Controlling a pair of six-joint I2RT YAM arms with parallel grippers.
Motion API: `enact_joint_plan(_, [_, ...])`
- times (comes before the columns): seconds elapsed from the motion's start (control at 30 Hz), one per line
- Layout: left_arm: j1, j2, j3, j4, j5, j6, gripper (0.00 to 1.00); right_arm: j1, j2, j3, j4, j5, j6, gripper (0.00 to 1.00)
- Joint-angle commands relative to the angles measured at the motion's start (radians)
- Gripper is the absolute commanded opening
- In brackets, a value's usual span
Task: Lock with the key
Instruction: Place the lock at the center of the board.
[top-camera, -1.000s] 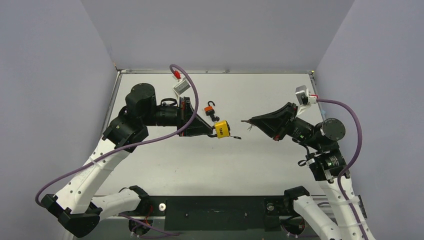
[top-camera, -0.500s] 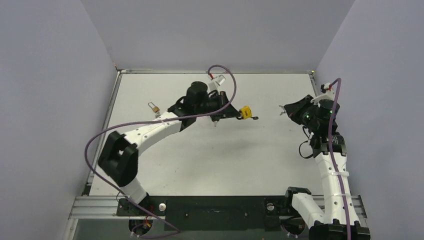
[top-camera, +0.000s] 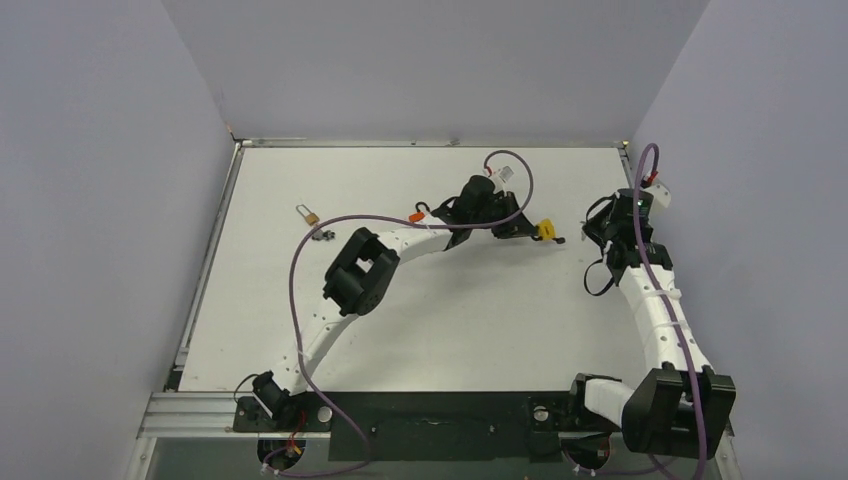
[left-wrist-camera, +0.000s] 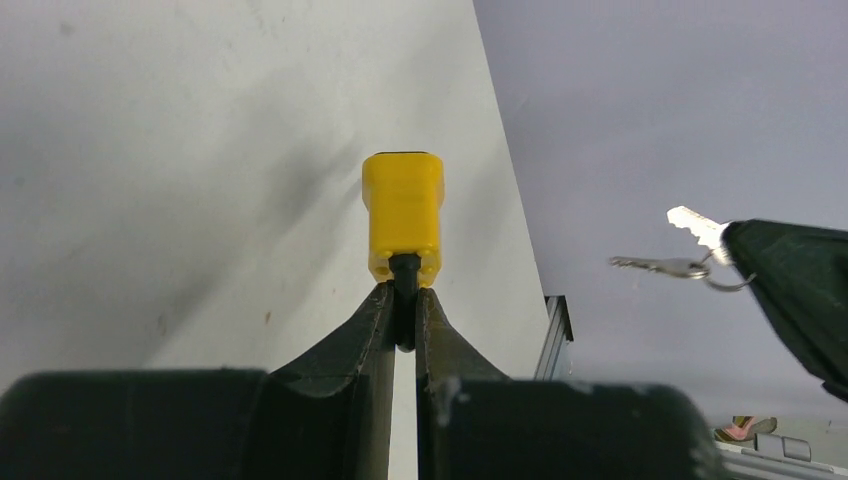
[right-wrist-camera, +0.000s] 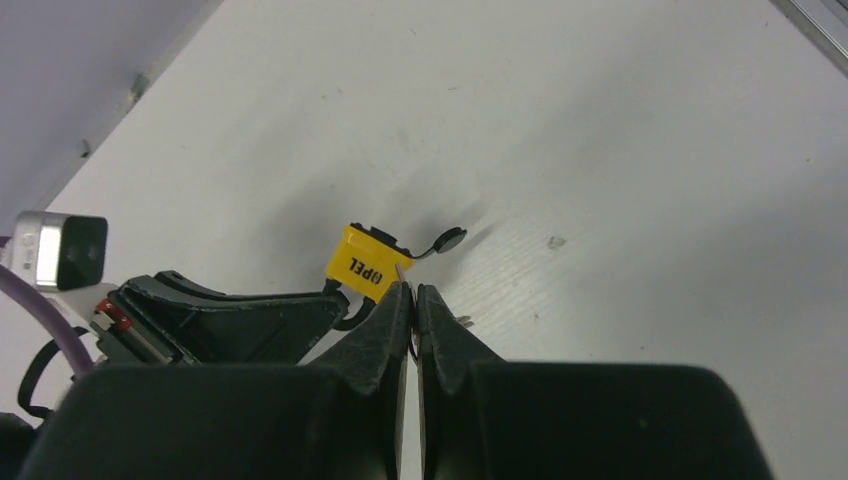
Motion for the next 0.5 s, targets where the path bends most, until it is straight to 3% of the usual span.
enact_joint_plan(0.0, [-0.014,0.121,0.283,0.046,0.03,-0.066,0.0,-0.008,0.083,0.009,0.088,0.071,-0.007,0.0])
enact_joint_plan(0.13, [-0.017,0.279,0.483,-0.022,0.048,-0.104,0.0,-0.008,0.158,0.033,0.097,0.088,-0.04,0.0])
enact_joint_plan(0.47, [-0.018,0.373,0.507,-0.002,0.046,-0.199,0.03,-0.011,0.306,0.054,0.161,0.071,-0.072,0.0])
